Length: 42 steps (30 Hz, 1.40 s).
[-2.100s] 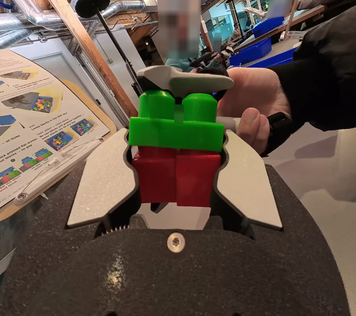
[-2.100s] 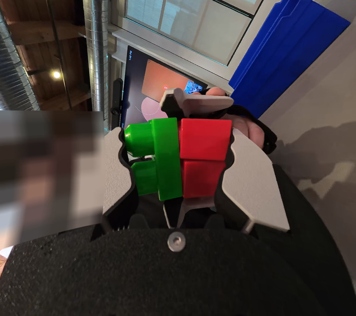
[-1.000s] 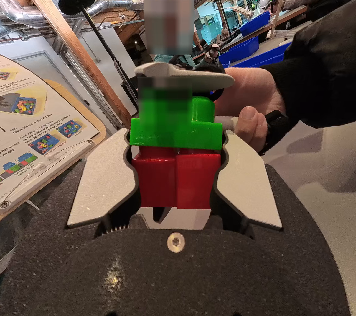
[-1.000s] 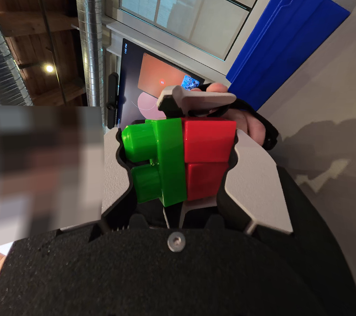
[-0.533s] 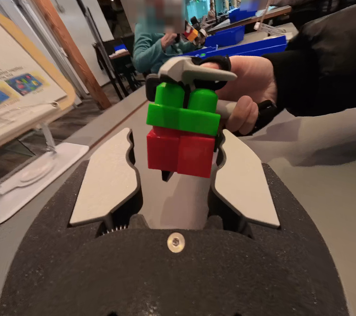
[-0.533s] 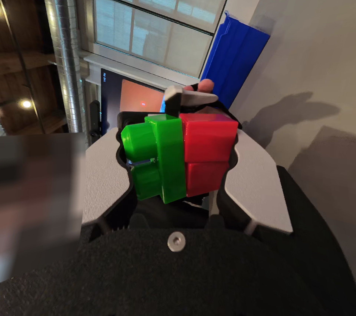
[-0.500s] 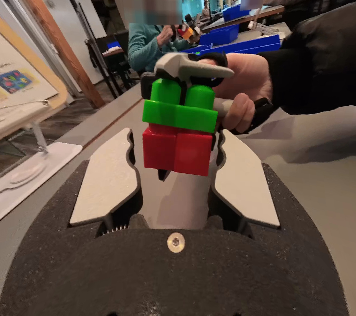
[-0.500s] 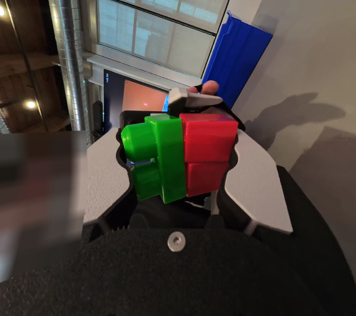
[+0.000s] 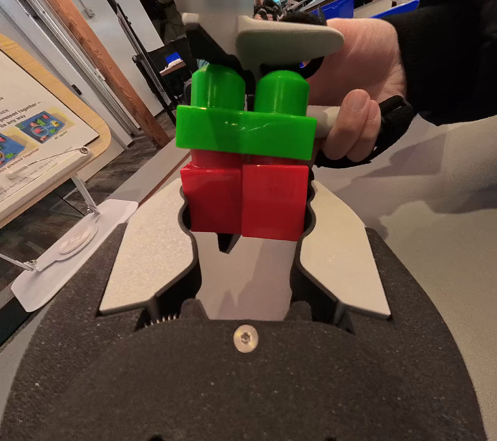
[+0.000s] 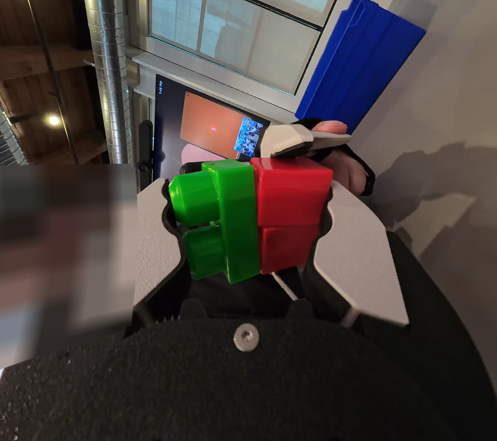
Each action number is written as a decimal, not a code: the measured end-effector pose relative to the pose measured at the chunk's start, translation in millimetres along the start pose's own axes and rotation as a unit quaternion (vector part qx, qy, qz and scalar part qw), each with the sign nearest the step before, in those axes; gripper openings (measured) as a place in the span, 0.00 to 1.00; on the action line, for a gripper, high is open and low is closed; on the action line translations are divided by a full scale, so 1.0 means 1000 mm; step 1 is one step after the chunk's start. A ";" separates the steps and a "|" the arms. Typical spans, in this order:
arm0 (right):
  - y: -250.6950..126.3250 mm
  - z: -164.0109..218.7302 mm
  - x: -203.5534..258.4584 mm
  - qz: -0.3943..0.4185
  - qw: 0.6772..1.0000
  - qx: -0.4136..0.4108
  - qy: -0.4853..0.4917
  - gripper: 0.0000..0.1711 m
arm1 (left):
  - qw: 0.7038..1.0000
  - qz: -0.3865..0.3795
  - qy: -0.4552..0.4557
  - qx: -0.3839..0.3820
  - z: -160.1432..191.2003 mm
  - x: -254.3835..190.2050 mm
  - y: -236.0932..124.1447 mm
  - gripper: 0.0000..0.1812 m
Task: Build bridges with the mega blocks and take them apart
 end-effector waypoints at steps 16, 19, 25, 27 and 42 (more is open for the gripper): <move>0.004 -0.005 0.024 -0.088 0.995 -0.052 0.009 0.57 | 0.993 0.004 -0.012 -0.115 -0.029 -0.003 -0.017 0.45; 0.005 -0.004 0.023 -0.084 0.995 -0.049 0.006 0.57 | 0.995 -0.008 -0.002 -0.101 -0.025 -0.003 -0.015 0.45; 0.003 -0.002 0.024 -0.058 0.998 -0.036 -0.010 0.58 | 0.997 -0.005 0.001 -0.081 -0.023 -0.005 -0.012 0.44; 0.003 -0.002 0.024 -0.061 0.997 -0.036 -0.010 0.58 | 0.997 -0.006 0.005 -0.083 -0.023 -0.005 -0.012 0.45; 0.009 -0.004 0.029 -0.106 0.992 -0.068 -0.009 0.65 | 0.994 -0.011 0.012 -0.108 -0.028 -0.005 -0.016 0.45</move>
Point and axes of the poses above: each gripper's, where its closed fingertips meet, y out along the fingers, z out of its underside, x = y × z across the jaws, the point moved 6 cm from there along -y, back along the fingers, and after that the axes turned 11 degrees about -y, right-handed, at the moved point
